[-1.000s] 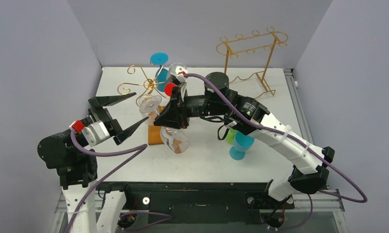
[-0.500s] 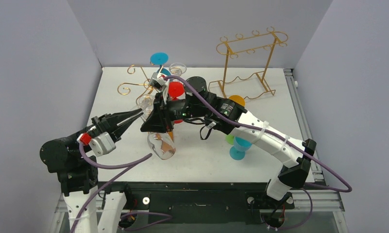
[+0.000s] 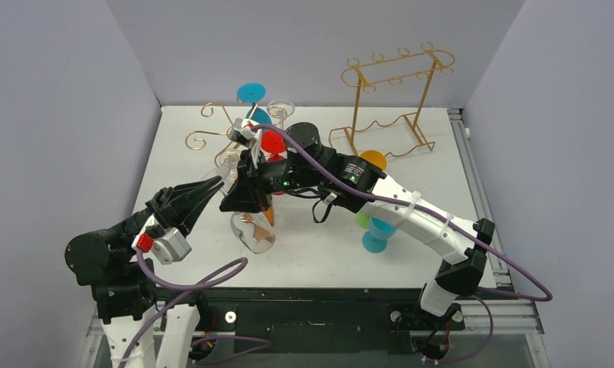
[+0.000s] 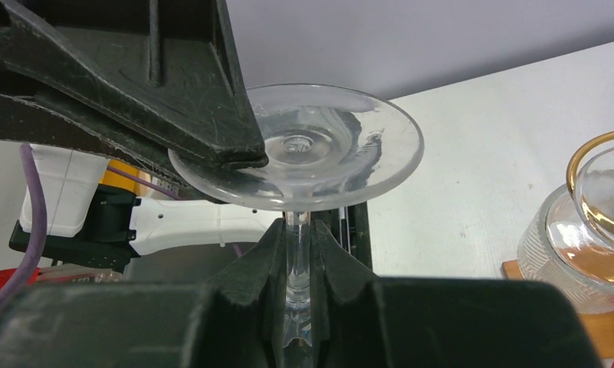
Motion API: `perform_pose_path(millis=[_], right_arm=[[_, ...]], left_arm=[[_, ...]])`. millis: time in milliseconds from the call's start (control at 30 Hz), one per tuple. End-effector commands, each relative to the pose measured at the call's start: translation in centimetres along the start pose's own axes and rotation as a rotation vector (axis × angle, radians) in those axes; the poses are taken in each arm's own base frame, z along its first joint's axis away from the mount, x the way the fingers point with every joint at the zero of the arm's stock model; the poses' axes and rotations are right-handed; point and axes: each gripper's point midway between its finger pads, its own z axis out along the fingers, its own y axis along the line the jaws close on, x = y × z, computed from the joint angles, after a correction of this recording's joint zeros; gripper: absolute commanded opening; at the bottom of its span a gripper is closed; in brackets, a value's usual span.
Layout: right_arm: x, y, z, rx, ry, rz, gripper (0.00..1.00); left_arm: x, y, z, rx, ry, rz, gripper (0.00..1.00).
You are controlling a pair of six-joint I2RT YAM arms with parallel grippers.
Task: Place the wine glass upside down on the wine glass rack
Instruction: Pick up the wine glass at the center of the board.
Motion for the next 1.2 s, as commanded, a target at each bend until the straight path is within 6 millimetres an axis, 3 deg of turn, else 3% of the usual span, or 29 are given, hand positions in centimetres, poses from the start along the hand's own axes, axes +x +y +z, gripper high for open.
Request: perform_pose_path(millis=[0,33,100,133,200,267,433,667,900,967,1000,1033,1067,1167], right_arm=[[-4.3,3.3,-0.6,-0.052,-0.13,-0.109,0.0],[-4.3,3.4,-0.7,-0.052,-0.131,-0.11,0.0],[-4.2,3.4,-0.7,-0.053,-0.127,-0.111,0.0],[-4.1,3.5,-0.7,-0.054,-0.125,-0.111,0.0],[-3.8,3.5,-0.7,-0.056,-0.113,-0.112,0.0],[-3.3,3.5,-0.9,-0.055,-0.1,-0.119,0.0],[-3.2,3.5,-1.5,-0.042,-0.105,-0.132,0.0],[-4.4,4.3,-1.9,-0.043,-0.155,-0.166,0.0],[-5.2,4.6,-2.1,-0.011,-0.195,-0.216,0.0],[-5.1,4.5,-2.1,0.001,-0.206,-0.223,0.0],[-5.1,4.5,-2.1,0.007,-0.208,-0.225,0.0],[-4.9,4.3,-2.1,0.016,-0.209,-0.221,0.02],[-4.8,4.1,-2.0,0.024,-0.212,-0.218,0.11],[-4.8,3.4,-2.4,0.061,-0.22,-0.202,0.5]], left_arm=[[1.0,-0.7,-0.2,0.02,0.027,-0.004,0.0],[1.0,-0.5,-0.2,0.014,0.029,0.001,0.06],[0.8,0.0,-0.2,-0.017,0.034,-0.006,0.57],[0.7,0.2,-0.3,-0.031,0.034,-0.012,0.71],[0.1,0.8,-0.2,-0.056,0.021,0.01,0.85],[-0.5,1.1,-0.2,-0.061,0.011,0.031,0.87],[-0.9,0.5,0.0,-0.006,0.004,0.029,0.77],[0.6,-0.8,0.0,0.079,0.053,-0.038,0.36],[1.3,-0.4,0.1,0.075,0.08,-0.07,0.28],[1.2,0.0,0.2,0.072,0.076,-0.058,0.15],[1.1,0.2,0.3,0.07,0.073,-0.052,0.01],[1.0,0.3,0.4,0.066,0.066,-0.045,0.0],[0.8,0.6,0.5,0.059,0.057,-0.034,0.0],[-0.1,1.7,0.7,0.001,0.002,0.041,0.0]])
